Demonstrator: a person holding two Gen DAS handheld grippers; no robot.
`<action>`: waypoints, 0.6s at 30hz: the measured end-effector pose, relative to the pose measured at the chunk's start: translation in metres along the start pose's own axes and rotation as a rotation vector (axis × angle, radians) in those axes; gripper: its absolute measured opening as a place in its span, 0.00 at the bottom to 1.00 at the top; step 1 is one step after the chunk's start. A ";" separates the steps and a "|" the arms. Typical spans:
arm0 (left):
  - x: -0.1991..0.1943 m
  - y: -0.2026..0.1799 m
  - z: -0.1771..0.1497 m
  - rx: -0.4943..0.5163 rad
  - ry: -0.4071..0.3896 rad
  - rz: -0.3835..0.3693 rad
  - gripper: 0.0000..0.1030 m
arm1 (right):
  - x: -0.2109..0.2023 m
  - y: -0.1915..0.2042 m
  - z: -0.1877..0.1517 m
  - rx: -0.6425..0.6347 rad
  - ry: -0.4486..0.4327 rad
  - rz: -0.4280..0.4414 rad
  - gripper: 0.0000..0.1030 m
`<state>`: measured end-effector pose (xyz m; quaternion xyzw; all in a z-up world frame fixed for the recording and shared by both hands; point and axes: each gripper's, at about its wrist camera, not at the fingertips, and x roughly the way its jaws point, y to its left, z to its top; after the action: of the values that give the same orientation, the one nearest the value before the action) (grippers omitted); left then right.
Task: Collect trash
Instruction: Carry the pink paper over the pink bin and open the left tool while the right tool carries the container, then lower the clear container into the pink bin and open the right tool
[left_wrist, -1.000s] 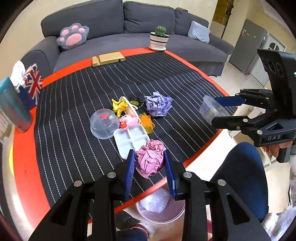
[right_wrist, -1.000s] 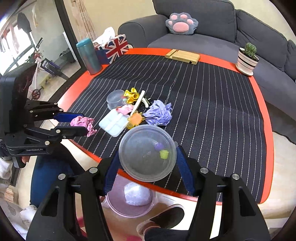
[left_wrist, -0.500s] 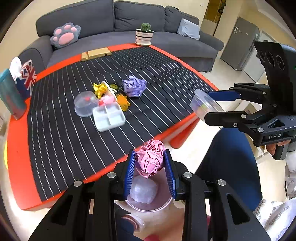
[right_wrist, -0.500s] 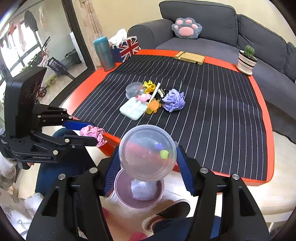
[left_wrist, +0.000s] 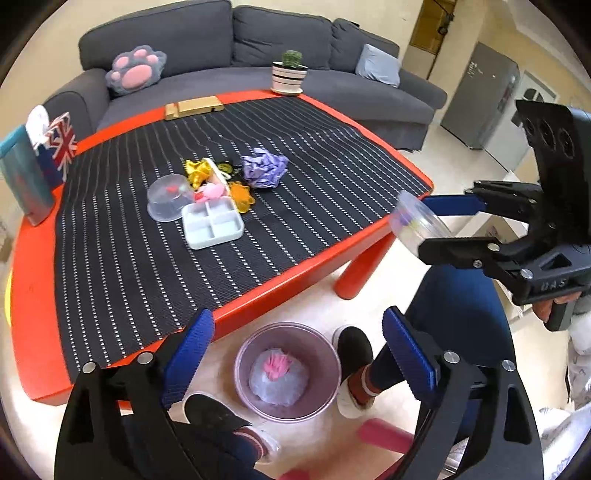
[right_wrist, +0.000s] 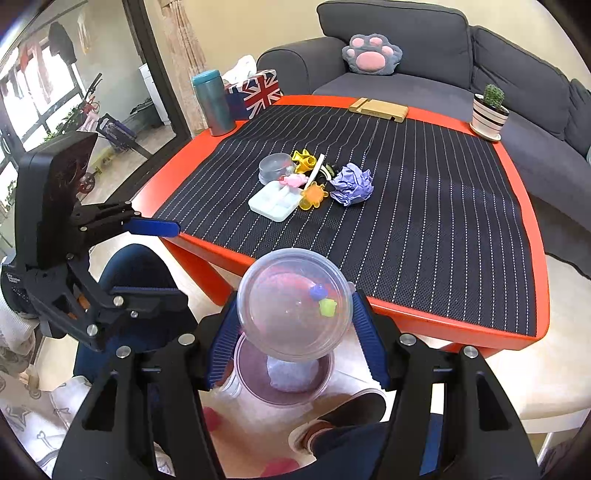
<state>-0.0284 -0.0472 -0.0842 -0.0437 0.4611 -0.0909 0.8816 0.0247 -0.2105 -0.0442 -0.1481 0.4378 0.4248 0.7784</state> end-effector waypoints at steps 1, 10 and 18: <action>0.000 0.001 0.000 -0.003 0.000 0.004 0.88 | 0.000 0.000 0.000 0.000 0.000 0.000 0.58; -0.007 0.009 -0.001 -0.029 -0.012 0.026 0.91 | 0.004 0.003 0.000 -0.005 0.006 0.014 0.58; -0.020 0.016 0.000 -0.046 -0.038 0.041 0.91 | 0.006 0.010 0.000 -0.020 0.010 0.034 0.58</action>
<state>-0.0379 -0.0278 -0.0712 -0.0558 0.4473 -0.0613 0.8906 0.0185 -0.2012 -0.0472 -0.1504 0.4399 0.4415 0.7674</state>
